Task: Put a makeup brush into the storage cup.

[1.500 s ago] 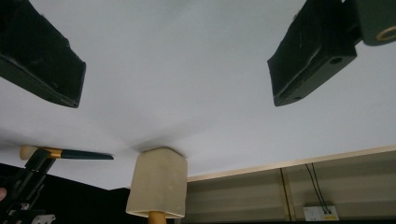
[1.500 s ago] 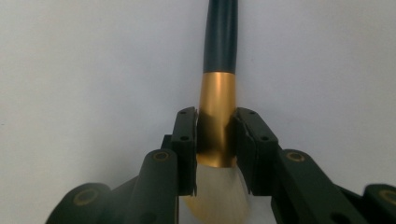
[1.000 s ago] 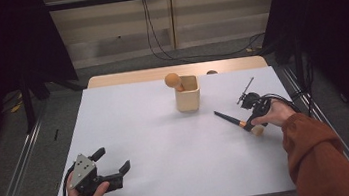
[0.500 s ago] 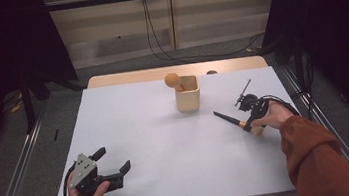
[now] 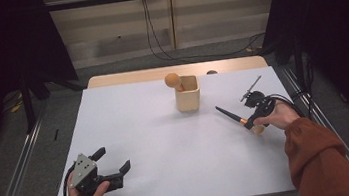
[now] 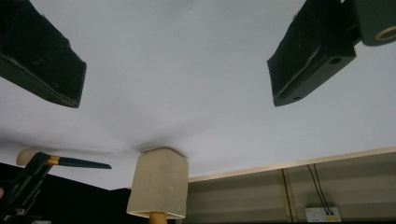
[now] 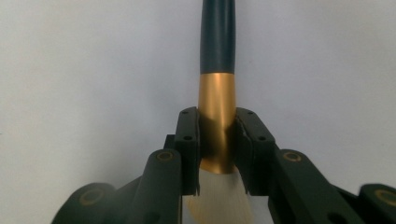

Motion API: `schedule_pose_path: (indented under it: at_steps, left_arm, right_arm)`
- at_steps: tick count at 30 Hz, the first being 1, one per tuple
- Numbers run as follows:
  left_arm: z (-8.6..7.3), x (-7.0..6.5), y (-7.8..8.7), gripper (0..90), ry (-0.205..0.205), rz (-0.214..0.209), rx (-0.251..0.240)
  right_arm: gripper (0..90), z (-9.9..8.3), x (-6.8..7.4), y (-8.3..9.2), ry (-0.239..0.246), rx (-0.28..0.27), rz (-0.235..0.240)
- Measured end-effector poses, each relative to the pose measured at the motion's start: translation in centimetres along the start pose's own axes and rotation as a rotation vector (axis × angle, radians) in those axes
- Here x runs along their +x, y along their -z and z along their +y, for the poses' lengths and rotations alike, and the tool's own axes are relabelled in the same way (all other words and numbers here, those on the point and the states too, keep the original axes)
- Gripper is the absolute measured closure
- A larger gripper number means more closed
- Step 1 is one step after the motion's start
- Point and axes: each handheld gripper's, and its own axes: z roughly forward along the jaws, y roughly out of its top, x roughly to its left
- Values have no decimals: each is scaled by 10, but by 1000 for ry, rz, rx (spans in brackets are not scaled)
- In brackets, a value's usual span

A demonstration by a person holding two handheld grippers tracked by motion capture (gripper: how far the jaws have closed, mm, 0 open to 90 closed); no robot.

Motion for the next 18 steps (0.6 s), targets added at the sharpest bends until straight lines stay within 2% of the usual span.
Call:
schedule_pose_path:
  at_steps: [7,13,18]
  left_arm:
    - [0,0,0,39,4,1,-2]
    - [0,1,1,39,3,2,-4]
    - [1,2,2,39,11,9,-10]
  right_arm:
    - [726,-9,-1,6,-47,-91,2]
    - [727,-18,-3,14,-128,-178,2]
    - [727,-26,-3,17,-151,-264,12]
